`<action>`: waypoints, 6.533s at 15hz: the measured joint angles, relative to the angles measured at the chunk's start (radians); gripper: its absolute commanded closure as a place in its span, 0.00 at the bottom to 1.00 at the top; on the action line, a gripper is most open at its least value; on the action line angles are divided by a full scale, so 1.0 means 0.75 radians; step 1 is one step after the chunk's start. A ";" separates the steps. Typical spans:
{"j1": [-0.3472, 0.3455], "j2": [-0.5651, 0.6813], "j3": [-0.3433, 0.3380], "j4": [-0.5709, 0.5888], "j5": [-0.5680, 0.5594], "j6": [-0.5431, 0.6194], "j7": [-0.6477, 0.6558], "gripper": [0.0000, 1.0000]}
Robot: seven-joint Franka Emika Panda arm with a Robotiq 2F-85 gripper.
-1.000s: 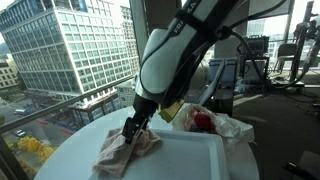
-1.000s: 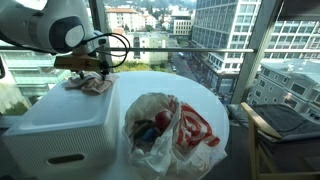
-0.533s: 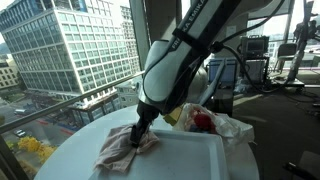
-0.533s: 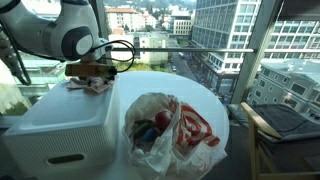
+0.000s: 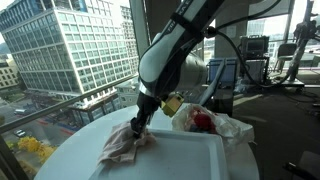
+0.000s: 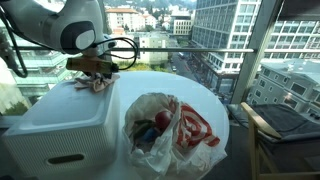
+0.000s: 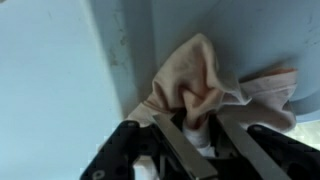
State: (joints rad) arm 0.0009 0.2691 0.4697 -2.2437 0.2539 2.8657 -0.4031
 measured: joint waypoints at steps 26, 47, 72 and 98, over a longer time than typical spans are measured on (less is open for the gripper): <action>0.198 -0.703 -0.315 0.289 -0.388 -1.707 0.336 0.94; 0.272 -0.392 -0.347 -0.023 -0.092 -0.917 -0.125 0.00; 0.287 -0.172 -0.312 -0.013 -0.280 -0.731 -0.071 1.00; 0.061 -0.474 -0.535 -0.189 -0.552 -0.588 0.567 1.00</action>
State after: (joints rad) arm 0.0463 -0.0860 0.0687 -2.3857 -0.1599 2.4249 0.0223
